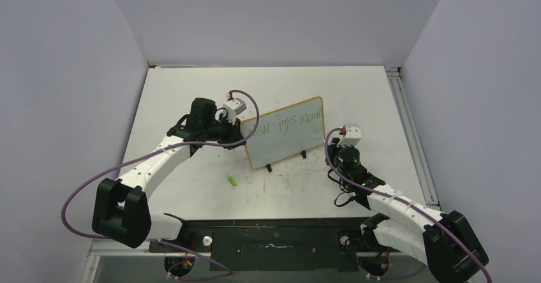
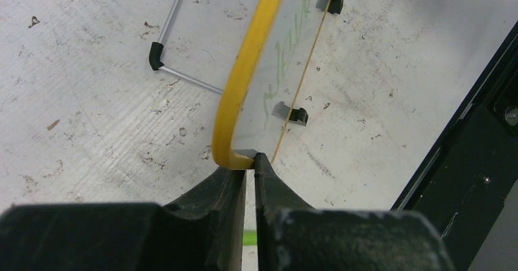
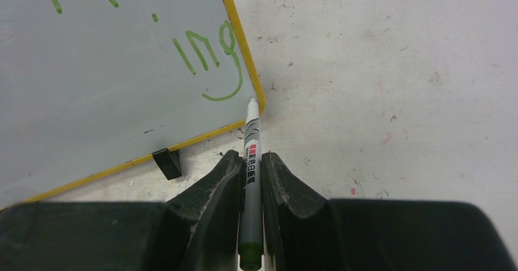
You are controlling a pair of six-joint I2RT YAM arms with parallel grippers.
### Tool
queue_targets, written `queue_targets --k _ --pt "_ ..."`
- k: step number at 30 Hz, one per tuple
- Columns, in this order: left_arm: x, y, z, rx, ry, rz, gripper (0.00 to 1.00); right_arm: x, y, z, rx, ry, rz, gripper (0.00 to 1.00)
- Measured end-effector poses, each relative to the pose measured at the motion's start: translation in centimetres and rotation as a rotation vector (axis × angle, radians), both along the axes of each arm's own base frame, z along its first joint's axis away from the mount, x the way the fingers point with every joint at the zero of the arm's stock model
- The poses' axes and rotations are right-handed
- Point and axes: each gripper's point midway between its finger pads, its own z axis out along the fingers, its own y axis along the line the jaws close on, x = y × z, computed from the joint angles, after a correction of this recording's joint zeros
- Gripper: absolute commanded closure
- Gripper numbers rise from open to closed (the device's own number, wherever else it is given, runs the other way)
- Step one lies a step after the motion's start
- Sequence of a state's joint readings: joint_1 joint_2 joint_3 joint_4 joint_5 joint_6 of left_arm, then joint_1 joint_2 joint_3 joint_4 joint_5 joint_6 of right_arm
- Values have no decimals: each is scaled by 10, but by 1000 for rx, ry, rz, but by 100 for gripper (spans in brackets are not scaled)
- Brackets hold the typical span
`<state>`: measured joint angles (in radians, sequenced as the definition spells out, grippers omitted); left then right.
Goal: Write a sentence on the whiteboard
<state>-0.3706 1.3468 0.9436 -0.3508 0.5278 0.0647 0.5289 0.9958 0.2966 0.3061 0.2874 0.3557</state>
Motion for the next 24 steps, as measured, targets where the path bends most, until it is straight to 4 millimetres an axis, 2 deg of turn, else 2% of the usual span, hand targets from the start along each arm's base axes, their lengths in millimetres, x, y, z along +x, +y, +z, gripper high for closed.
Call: queue_targets --k 24 --pt "0 -1 1 -1 0 -2 100 4 -1 -3 8 -2 1 95"
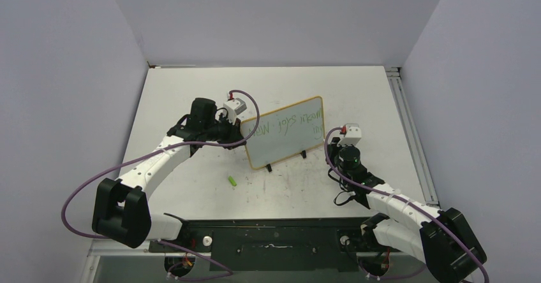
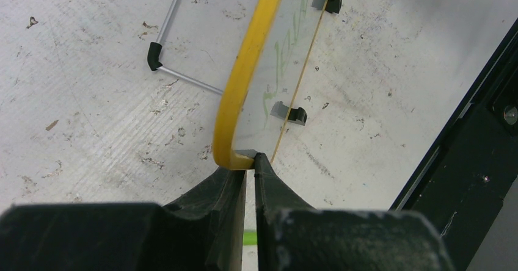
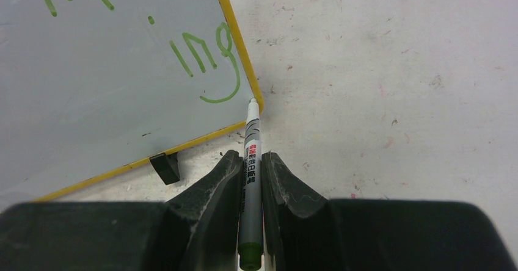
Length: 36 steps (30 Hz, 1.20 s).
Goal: Write a sentence on the whiteboard
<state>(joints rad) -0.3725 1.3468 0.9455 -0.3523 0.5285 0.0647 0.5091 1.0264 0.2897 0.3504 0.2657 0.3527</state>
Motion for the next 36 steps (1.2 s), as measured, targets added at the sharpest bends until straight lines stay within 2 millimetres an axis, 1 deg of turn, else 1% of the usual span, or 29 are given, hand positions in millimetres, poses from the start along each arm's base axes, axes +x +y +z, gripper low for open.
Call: queue_targets --k 36 --pt "0 0 0 0 1 0 100 -1 -1 -1 4 0 2 95"
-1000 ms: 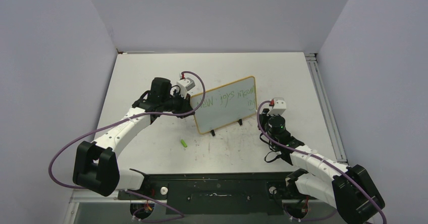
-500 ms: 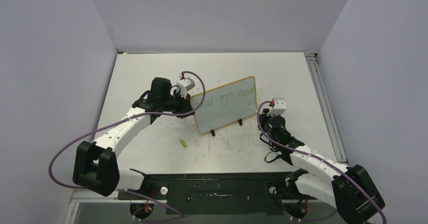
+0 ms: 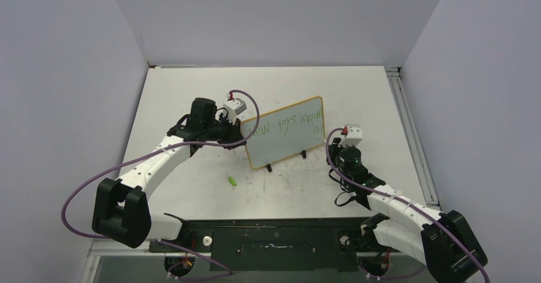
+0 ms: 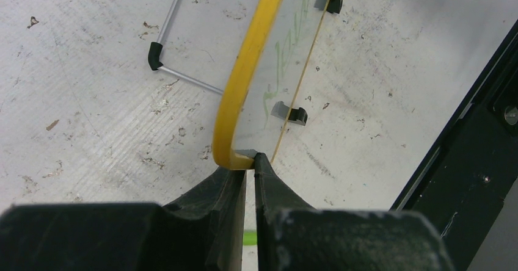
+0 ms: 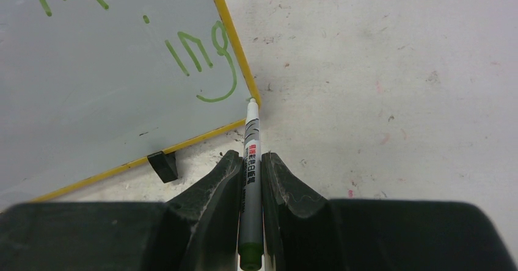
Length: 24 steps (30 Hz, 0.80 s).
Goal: Write a sentence on the whiteboard
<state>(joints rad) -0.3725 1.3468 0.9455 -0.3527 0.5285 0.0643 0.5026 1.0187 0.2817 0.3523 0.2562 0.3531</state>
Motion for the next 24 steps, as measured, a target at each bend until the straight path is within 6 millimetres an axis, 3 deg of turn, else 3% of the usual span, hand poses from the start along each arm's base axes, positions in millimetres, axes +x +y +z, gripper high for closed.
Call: queue_targets --k 5,11,14,20,24 --pt "0 0 0 1 -1 2 100 -4 -13 9 1 -16 -63 95" --pt "0 0 0 1 1 5 95 -11 -37 45 54 -119 -187 95" --pt "0 0 0 0 2 6 85 -15 -48 55 65 -151 -235 95" --pt "-2 2 -4 17 12 7 64 -18 -54 54 59 -147 -267 95" --pt "-2 2 -4 19 14 9 57 -19 -55 52 53 -138 -267 95"
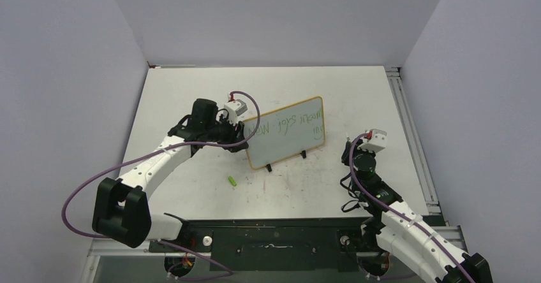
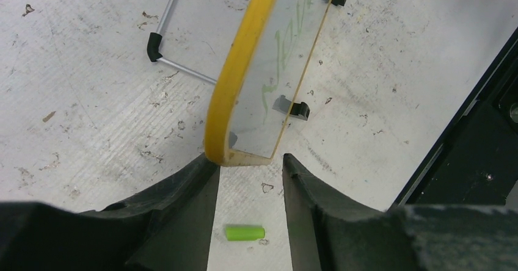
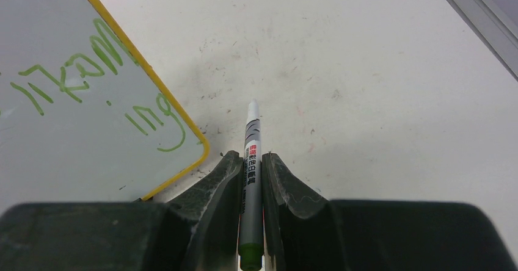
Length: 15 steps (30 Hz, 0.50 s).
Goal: Write a sentence on the whiteboard
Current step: Write a sentence on the whiteboard, then close the whiteboard marker at the center of the board.
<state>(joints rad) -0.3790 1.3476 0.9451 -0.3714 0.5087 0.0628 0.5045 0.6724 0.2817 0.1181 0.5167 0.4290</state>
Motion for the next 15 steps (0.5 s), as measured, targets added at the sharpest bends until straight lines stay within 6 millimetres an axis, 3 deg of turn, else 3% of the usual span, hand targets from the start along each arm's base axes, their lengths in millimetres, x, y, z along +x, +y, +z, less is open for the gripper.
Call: queue_targets --k 5,11,15 --pt "0 0 0 -3 4 4 42 0 0 0 0 0 0 95" --pt "-14 3 3 -35 35 53 39 0 0 0 0 -1 1 95" --pt "-37 12 4 -86 72 137 37 -1 -1 2 -3 -6 2 95"
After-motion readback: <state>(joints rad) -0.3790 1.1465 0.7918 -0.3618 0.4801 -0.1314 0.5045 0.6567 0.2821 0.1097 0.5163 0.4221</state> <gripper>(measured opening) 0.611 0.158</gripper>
